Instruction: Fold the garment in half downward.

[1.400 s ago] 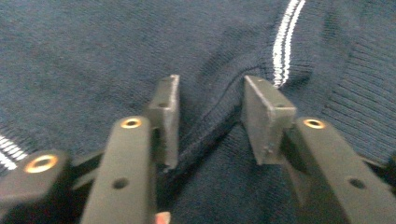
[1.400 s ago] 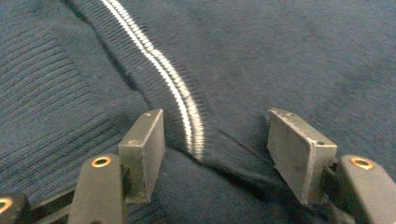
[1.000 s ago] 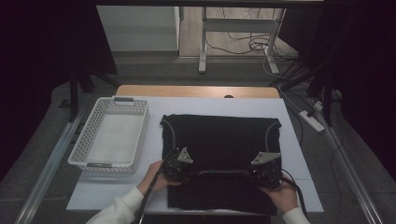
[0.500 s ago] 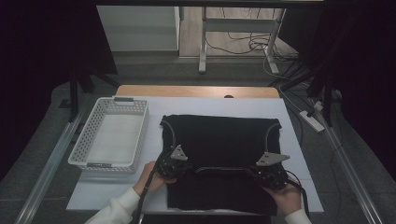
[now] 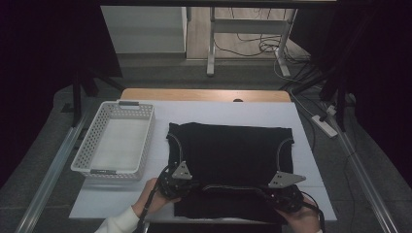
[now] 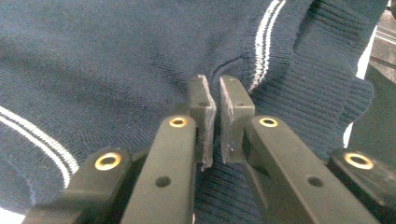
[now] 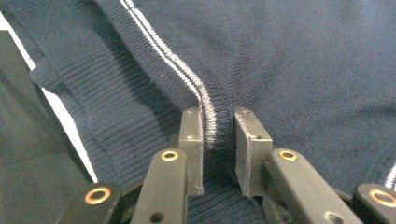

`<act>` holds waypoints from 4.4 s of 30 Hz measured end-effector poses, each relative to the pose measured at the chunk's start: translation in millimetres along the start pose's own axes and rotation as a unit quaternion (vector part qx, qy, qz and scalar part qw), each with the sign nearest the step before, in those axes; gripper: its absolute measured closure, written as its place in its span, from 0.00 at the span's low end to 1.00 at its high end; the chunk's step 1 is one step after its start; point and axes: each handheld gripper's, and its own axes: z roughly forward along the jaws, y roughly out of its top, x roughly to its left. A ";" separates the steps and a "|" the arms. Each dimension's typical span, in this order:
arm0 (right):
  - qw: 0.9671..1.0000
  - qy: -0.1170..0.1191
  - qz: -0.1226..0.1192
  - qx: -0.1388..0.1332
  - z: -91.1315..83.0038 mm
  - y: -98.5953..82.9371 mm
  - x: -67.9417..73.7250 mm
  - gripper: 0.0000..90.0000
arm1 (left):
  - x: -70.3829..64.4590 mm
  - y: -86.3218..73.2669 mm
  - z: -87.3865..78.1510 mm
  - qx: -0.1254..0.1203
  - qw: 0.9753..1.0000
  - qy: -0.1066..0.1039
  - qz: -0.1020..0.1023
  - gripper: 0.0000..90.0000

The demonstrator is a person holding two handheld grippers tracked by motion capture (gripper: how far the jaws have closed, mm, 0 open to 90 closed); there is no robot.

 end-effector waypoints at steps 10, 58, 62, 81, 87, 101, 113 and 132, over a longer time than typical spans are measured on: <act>1.000 0.012 0.006 0.005 2.9 -7.2 1.5 0.83 | -1.0 -3.3 -0.6 0.000 1.000 -0.010 -0.007 0.93; 0.988 -0.087 0.126 0.019 4.1 -34.3 -57.8 0.58 | 39.2 36.5 -17.3 -0.065 0.995 0.039 -0.065 0.32; 0.990 -0.087 0.111 0.022 4.0 -34.7 -56.0 0.73 | 46.2 44.0 -18.9 -0.065 0.995 0.041 -0.069 0.31; 0.990 -0.103 0.098 0.023 -19.7 -48.0 -39.7 0.92 | 80.5 74.9 -44.8 -0.112 0.987 0.068 -0.093 0.31; 0.990 -0.106 0.092 0.024 -17.1 -45.5 -38.2 0.90 | 81.8 73.2 -41.4 -0.102 0.988 0.075 -0.090 0.30; 0.992 -0.062 0.092 -0.061 -6.8 -14.2 -25.8 0.41 | 83.0 69.9 -40.5 -0.096 0.989 0.076 -0.088 0.29; 0.995 0.004 0.069 -0.076 23.5 18.0 -6.1 0.34 | 84.7 67.8 -39.2 -0.089 0.989 0.078 -0.084 0.27; 0.995 0.053 0.028 -0.074 46.1 44.5 29.9 0.32 | 91.4 61.3 -38.1 -0.087 0.988 0.078 -0.101 0.22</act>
